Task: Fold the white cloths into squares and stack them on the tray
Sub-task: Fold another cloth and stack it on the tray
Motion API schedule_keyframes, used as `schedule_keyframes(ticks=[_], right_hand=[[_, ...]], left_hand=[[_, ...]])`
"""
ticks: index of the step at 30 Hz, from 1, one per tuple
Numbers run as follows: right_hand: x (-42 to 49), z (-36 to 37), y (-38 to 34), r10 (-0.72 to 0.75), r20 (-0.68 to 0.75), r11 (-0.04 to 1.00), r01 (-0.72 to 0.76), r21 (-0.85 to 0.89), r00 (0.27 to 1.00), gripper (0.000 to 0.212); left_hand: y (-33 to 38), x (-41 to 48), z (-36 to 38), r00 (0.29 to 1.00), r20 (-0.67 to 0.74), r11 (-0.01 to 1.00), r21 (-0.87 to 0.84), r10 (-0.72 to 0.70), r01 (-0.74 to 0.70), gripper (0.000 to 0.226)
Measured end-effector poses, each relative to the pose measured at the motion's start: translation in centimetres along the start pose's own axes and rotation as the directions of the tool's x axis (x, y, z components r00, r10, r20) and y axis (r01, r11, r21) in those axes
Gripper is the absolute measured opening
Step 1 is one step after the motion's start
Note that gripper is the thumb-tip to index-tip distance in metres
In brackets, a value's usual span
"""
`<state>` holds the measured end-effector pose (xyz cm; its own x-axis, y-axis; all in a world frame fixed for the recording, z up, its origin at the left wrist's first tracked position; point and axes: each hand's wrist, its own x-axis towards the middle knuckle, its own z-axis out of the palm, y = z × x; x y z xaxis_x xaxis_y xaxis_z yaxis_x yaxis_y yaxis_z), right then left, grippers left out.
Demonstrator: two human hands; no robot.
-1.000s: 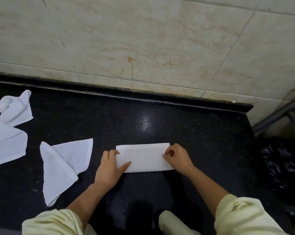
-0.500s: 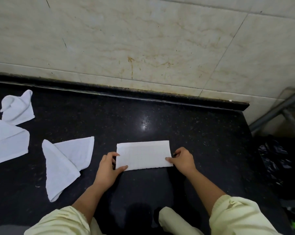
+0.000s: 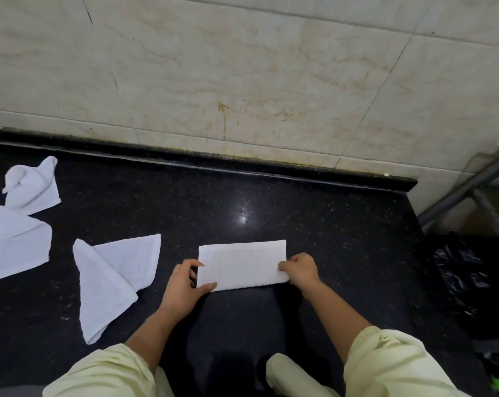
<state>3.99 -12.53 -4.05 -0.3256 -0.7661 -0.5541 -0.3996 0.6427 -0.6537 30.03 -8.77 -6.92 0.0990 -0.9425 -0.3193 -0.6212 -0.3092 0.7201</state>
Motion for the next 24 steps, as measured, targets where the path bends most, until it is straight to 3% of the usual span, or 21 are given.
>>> schedule_keyframes(ticks=[3, 5, 15, 24], right_hand=[[-0.3, -0.4, -0.4, 0.117, 0.004, 0.96, -0.114, 0.257, 0.993, 0.014], [-0.4, -0.7, -0.6, 0.137, 0.018, 0.94, -0.136, 0.314, 0.99, 0.009], [-2.3, 0.5, -4.4, -0.161, 0.173, 0.955, 0.11, 0.276, 0.972, 0.01], [-3.6, 5.7, -7.0, -0.2, 0.307, 0.977, 0.168, 0.128, 0.93, 0.016]], left_hand=[[-0.1, 0.0, -0.3, 1.0, 0.008, 0.999, -0.037, 0.003, -0.002, 0.046], [-0.2, 0.1, -0.6, 1.0, 0.021, 0.996, -0.083, -0.005, 0.006, 0.045], [-0.4, 0.2, -1.2, 0.998, 0.064, 0.981, -0.192, -0.019, 0.031, 0.045], [-0.6, 0.2, -1.1, 0.998, 0.061, 0.974, -0.225, -0.011, 0.025, 0.046]])
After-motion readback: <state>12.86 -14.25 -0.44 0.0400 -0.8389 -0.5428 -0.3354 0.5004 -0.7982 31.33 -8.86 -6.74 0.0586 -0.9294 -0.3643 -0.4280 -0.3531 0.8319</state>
